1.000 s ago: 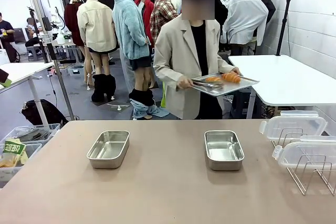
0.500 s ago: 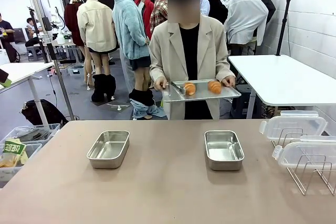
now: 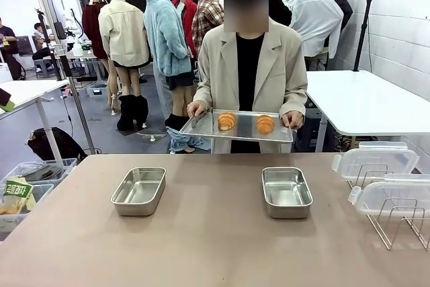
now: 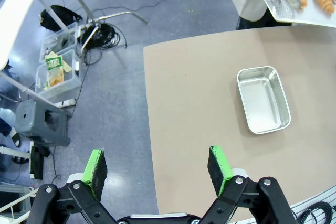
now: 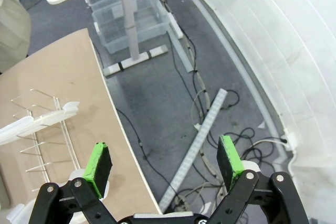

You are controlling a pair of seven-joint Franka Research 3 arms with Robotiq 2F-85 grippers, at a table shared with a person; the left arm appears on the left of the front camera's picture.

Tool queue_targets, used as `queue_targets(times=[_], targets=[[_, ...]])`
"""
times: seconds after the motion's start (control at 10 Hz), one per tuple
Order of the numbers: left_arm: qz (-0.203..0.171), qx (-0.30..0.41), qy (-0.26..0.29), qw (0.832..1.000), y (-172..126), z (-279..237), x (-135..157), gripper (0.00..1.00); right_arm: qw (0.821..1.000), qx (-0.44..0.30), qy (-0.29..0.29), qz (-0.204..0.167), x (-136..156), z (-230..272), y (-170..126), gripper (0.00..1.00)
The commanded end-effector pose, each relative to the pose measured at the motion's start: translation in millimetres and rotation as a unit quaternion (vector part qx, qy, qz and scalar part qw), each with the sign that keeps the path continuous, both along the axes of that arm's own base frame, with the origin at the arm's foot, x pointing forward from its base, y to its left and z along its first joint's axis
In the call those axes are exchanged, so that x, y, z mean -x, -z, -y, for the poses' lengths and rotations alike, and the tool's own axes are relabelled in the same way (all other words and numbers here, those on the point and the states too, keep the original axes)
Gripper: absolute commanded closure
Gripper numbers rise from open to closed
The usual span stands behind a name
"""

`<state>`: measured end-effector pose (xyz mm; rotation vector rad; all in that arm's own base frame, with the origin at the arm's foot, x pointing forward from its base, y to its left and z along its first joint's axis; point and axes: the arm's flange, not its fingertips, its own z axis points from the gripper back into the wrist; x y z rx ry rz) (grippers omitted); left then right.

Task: Place the bread in airtight containers.
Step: Lift both Airtight Container.

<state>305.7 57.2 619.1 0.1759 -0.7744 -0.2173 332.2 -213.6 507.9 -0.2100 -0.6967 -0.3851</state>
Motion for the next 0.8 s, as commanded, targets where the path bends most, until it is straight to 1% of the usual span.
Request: queue_targets(times=[0.0, 0.7], targets=[[-0.001, -0.004, 0.004, 1.0, -2.1, -1.1, -1.6, 0.0, 1.0, 0.006, -0.003, -0.005, 0.0, 0.3, 1.1, 0.0], [-0.001, -0.004, 0.004, 1.0, -2.1, -1.1, -1.6, 0.0, 1.0, 0.006, -0.003, -0.005, 0.0, 0.3, 1.1, 0.0]])
